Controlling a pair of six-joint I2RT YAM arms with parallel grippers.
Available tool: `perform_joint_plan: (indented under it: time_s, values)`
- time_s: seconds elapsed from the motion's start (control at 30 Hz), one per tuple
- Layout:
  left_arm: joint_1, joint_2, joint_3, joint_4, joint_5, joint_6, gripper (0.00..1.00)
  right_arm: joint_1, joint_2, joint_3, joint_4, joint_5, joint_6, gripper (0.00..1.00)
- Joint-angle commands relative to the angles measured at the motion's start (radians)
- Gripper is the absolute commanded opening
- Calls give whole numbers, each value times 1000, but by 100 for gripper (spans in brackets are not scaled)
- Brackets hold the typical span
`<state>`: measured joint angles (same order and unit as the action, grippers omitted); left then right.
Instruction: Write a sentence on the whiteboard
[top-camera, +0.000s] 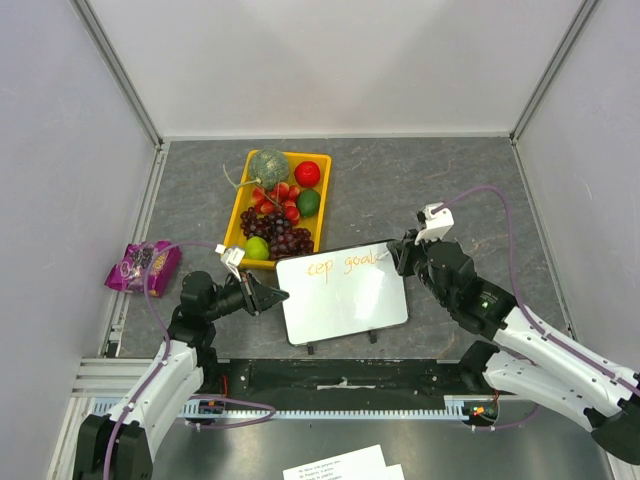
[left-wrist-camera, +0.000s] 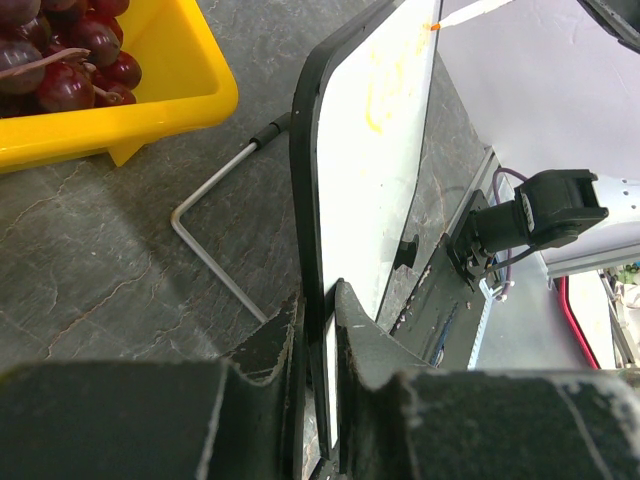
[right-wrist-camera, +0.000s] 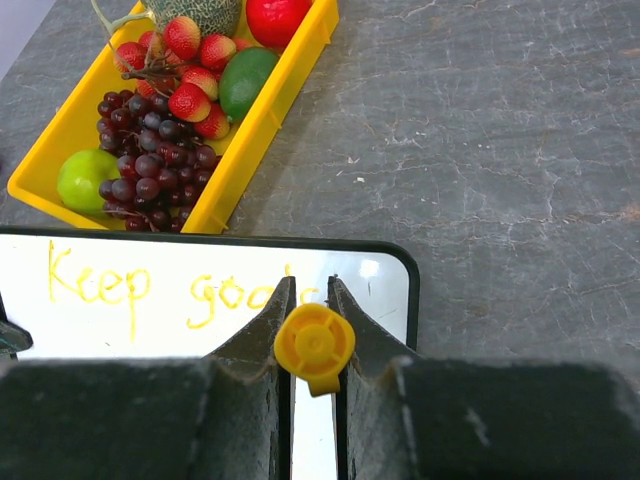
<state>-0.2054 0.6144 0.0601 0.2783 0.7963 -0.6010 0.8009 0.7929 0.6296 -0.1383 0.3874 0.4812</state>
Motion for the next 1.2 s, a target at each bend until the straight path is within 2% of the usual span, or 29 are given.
perform_joint_plan:
  time_s: [0.0,0.4,0.73,1.03,1.17]
  values:
    - [1,-4,1,21,-20,38,2,-3,-29,-14,-15,41,8,0]
    - [1,-4,1,21,-20,38,2,-5,-23,-30,-27,1,8,0]
    - [1,-5,1,21,-20,38,2,-3,3,-25,45,-44,53,0]
    - [1,-5,1,21,-19,38,2,-3,-178,15,-15,-65,60,0]
    - [0,-2,3,21,-20,40,2,-3,-190,21,-32,-54,63,0]
